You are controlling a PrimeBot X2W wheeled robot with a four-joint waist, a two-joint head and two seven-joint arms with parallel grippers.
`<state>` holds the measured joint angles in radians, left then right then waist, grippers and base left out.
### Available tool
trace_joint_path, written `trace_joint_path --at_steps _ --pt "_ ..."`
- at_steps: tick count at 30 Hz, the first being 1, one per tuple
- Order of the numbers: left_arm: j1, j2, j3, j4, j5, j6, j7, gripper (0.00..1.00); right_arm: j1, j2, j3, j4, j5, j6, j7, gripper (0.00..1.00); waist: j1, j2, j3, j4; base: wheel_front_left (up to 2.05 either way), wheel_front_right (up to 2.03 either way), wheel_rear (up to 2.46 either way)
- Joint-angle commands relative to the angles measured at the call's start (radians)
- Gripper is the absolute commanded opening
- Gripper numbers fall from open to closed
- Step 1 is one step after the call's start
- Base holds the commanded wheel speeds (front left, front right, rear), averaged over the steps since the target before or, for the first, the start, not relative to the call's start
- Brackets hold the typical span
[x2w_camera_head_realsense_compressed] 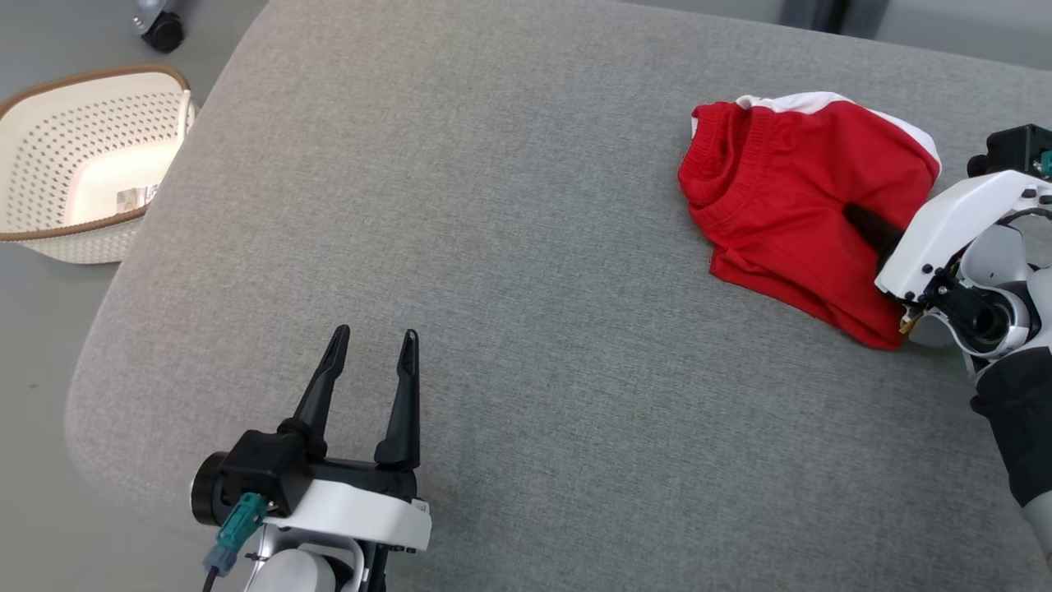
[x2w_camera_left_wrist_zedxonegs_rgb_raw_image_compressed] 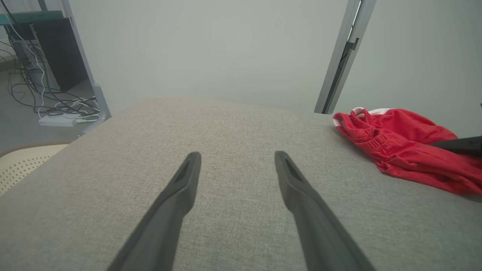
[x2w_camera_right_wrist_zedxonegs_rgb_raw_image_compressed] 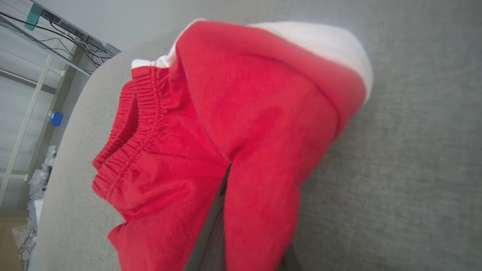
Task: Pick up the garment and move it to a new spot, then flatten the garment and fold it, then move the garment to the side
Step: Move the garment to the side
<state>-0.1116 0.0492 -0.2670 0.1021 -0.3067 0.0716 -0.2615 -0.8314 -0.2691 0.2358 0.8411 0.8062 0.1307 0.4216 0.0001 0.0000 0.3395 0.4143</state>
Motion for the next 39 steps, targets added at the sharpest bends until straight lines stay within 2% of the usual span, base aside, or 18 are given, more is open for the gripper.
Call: trace_joint_path --at_steps 1,6,14,20,26,27,33,39 --pt "-0.017 0.003 0.009 0.000 0.006 0.004 -0.003 1.00 -0.001 -0.012 0.015 -0.009 0.001 0.000 -0.017 0.00 -0.0001 0.0000 -0.009 -0.015 0.00 0.00 0.00" --pt "-0.005 0.003 0.037 0.005 0.011 0.001 -0.003 1.00 0.026 -0.028 0.129 -0.047 -0.030 0.000 -0.039 0.00 -0.0001 0.0000 -0.042 -0.082 0.00 0.00 0.00" --pt "-0.008 0.003 0.081 0.001 0.014 -0.006 -0.003 1.00 0.032 -0.135 0.300 -0.156 -0.054 0.000 -0.032 0.00 -0.0001 0.0000 -0.095 -0.213 0.00 0.00 0.00" --pt "-0.028 0.004 0.106 0.004 0.012 -0.014 -0.003 1.00 0.009 -0.239 0.376 -0.250 -0.052 0.000 -0.002 0.00 -0.0001 0.0000 -0.103 -0.304 0.00 0.00 0.00" --pt "-0.036 0.004 0.133 0.009 0.011 -0.017 -0.003 1.00 -0.013 -0.347 0.400 -0.316 -0.062 0.000 0.032 0.00 -0.0001 0.0000 -0.091 -0.365 0.00 0.00 0.00" --pt "-0.036 0.004 0.133 0.009 0.011 -0.017 -0.003 1.00 -0.013 -0.347 0.400 -0.316 -0.062 0.000 0.032 0.00 -0.0001 0.0000 -0.091 -0.365 0.00 0.00 0.00" --pt "-0.041 0.004 0.145 0.017 0.007 -0.023 -0.003 1.00 0.005 -0.461 0.391 -0.363 -0.074 0.000 0.069 0.00 -0.0001 0.0000 -0.088 -0.398 0.00 0.00 0.00" --pt "-0.042 0.004 0.153 0.019 0.006 -0.028 -0.002 1.00 0.026 -0.550 0.356 -0.347 -0.113 0.000 0.087 0.00 -0.0001 0.0000 -0.076 -0.411 0.00 0.00 0.00"
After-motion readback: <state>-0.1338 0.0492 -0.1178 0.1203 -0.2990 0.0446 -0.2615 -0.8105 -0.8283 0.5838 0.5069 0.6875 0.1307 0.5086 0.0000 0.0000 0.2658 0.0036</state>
